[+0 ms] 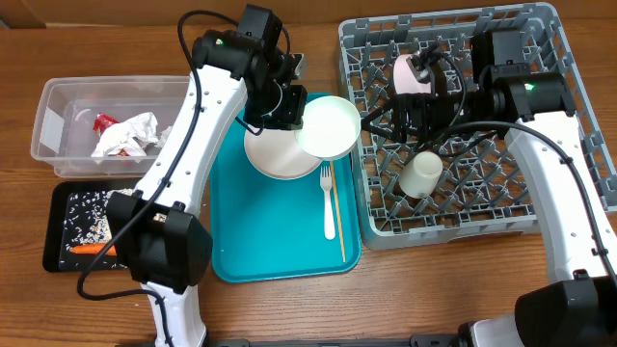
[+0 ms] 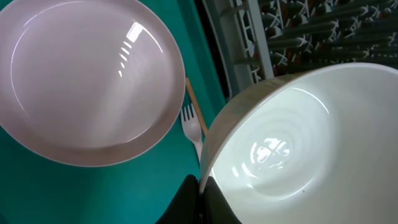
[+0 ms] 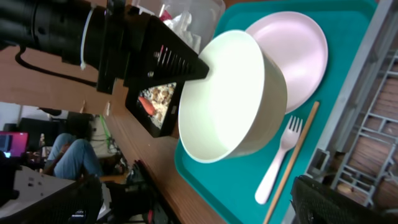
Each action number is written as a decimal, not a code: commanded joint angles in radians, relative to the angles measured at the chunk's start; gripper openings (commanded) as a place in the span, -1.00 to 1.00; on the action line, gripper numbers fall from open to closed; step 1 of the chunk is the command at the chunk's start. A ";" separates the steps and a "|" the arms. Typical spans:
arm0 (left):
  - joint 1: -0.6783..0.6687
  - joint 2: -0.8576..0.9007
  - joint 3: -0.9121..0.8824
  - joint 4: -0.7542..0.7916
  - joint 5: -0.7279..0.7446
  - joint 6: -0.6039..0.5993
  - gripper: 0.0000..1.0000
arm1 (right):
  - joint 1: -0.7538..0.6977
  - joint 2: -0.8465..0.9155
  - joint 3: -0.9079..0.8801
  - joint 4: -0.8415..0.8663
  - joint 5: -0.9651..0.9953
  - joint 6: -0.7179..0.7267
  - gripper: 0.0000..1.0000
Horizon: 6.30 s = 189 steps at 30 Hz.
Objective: Sort waste into correct bins and load items into the dishwasher
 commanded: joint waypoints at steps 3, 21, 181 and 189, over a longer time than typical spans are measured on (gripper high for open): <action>-0.004 -0.122 0.024 -0.014 0.026 0.035 -0.92 | -0.003 -0.017 0.024 0.012 -0.042 0.029 1.00; -0.075 -0.191 0.023 0.013 0.022 0.034 -0.91 | -0.003 -0.017 0.024 0.062 -0.076 0.188 1.00; -0.118 -0.185 -0.591 -0.107 -0.435 -0.270 -0.61 | -0.003 -0.018 0.004 -0.116 0.300 0.179 0.53; -0.083 -0.185 -0.610 -0.033 -0.421 -0.270 0.05 | -0.003 -0.018 0.004 -0.121 0.300 0.180 0.53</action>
